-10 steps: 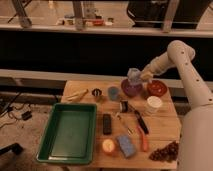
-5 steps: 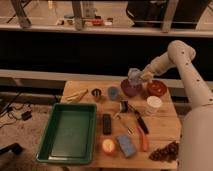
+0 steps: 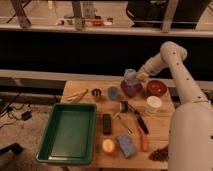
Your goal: Place towel in purple bowl
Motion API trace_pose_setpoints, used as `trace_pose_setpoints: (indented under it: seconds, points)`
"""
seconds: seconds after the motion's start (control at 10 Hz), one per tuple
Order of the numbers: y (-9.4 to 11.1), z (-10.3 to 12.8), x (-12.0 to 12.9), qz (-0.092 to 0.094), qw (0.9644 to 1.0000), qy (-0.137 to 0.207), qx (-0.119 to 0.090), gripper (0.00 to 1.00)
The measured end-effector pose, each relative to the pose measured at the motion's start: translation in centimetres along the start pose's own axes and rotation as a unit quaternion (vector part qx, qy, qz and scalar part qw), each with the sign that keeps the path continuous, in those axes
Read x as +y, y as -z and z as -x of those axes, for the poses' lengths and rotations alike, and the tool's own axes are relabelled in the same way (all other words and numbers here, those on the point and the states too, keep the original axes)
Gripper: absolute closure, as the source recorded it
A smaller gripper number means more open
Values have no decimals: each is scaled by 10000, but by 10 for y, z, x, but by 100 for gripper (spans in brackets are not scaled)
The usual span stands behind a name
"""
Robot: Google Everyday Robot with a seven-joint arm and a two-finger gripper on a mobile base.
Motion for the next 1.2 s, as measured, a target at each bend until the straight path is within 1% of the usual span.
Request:
trace_pose_setpoints:
  seconds: [0.5,1.2]
  points:
    - [-16,-10,-4,54,10000,-39,42,85]
    - [-16,-12,-3,55,10000,-46,47,85]
